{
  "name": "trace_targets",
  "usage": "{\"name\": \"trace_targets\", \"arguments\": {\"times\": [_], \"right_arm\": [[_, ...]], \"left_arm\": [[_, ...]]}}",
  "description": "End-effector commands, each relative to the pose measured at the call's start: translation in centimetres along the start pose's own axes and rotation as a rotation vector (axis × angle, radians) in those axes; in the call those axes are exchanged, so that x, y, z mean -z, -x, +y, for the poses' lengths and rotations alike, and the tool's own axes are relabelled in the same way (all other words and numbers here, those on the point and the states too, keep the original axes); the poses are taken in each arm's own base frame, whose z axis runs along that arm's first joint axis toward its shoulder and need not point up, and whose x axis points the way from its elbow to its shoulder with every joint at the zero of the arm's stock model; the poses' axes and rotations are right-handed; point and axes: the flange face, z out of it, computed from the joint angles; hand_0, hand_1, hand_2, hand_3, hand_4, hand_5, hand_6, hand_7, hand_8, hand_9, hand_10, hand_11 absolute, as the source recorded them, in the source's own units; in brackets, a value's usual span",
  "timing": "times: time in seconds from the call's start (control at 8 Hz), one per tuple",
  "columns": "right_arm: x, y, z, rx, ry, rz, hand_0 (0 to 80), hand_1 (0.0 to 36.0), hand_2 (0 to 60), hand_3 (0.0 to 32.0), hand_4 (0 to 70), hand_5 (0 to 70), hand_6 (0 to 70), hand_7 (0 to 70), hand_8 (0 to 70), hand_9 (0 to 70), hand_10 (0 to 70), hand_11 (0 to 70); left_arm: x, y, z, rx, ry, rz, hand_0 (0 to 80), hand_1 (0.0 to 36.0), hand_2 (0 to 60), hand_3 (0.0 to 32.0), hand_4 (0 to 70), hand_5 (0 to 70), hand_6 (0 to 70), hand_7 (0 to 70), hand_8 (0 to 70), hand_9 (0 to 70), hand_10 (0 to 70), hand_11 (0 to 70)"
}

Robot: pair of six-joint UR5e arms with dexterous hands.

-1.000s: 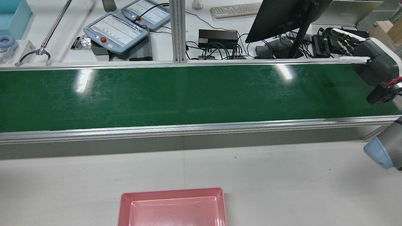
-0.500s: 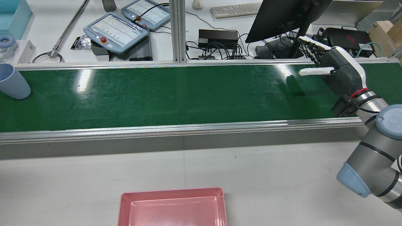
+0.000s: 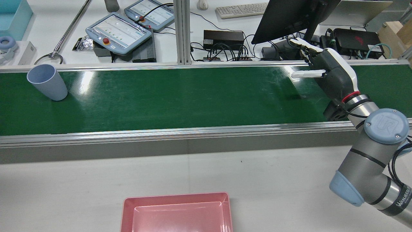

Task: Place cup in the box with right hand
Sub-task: 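Raise the right hand over the conveyor and open its fingers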

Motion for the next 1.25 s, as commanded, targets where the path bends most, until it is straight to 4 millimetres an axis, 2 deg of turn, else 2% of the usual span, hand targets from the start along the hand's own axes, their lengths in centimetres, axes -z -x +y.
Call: {"name": "trace_targets", "arguments": {"times": [0.0,0.12,0.38,1.12], "right_arm": [[0.3,-2.4,-1.1,0.016,-0.039,-0.013,53.7,18.8,0.0,0.0,0.2,6.1,4.6,11.3,0.5,1.8,2.4,5.6],[0.3,-2.9,-1.9,0.023,-0.052,-0.007,52.6,17.8,0.0,0.0,0.0,6.0,4.4,10.8,0.6,1.6,2.7,5.9],[0.3,-2.9,-2.1,0.026,-0.055,-0.006,51.5,16.6,0.0,0.0,0.0,5.7,4.2,10.0,0.7,1.5,2.7,5.9],[0.4,-3.5,-2.6,0.033,-0.064,0.005,51.1,16.3,0.0,0.0,0.0,5.7,4.3,9.9,1.2,1.8,2.7,5.9]], "left_arm": [[0.0,0.0,-0.1,0.0,-0.001,0.0,0.0,0.0,0.0,0.0,0.0,0.0,0.0,0.0,0.0,0.0,0.0,0.0],[0.0,0.0,-0.1,0.0,-0.001,0.0,0.0,0.0,0.0,0.0,0.0,0.0,0.0,0.0,0.0,0.0,0.0,0.0],[0.0,0.0,0.0,0.0,0.001,0.0,0.0,0.0,0.0,0.0,0.0,0.0,0.0,0.0,0.0,0.0,0.0,0.0],[0.0,0.0,0.0,0.0,0.001,0.0,0.0,0.0,0.0,0.0,0.0,0.0,0.0,0.0,0.0,0.0,0.0,0.0]]}}
